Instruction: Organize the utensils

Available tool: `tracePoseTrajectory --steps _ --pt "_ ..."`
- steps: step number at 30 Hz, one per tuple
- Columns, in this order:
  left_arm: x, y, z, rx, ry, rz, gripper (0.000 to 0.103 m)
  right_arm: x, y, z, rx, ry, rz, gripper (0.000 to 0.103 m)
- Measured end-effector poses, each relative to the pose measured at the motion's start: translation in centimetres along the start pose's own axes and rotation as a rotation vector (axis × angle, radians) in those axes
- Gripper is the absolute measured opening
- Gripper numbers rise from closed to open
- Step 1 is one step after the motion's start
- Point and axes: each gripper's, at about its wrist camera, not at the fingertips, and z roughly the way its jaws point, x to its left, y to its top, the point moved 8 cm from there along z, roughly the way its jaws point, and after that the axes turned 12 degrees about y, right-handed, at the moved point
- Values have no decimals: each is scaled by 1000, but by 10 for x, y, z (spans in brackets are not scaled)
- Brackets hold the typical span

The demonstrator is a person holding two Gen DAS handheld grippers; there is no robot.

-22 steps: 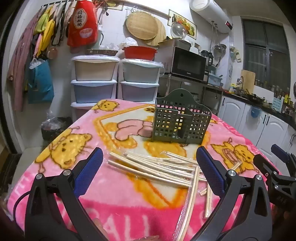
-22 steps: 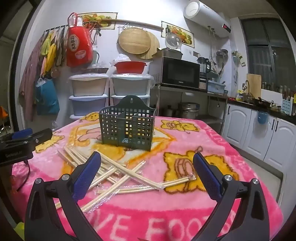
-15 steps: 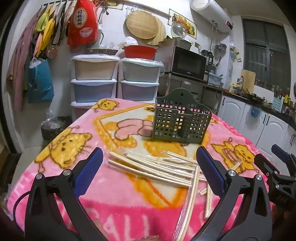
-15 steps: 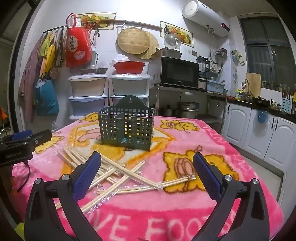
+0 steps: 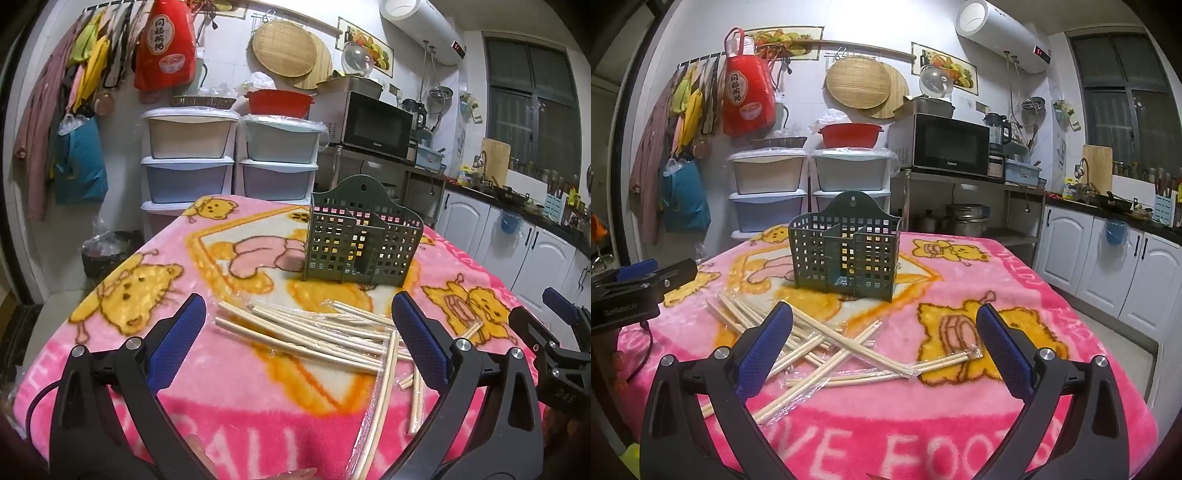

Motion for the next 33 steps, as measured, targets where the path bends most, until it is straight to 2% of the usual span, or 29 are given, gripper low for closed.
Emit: tracePoseTrajectory --steps 33 --pt "0 -1 0 4 -1 1 93 -2 -1 1 1 3 7 97"
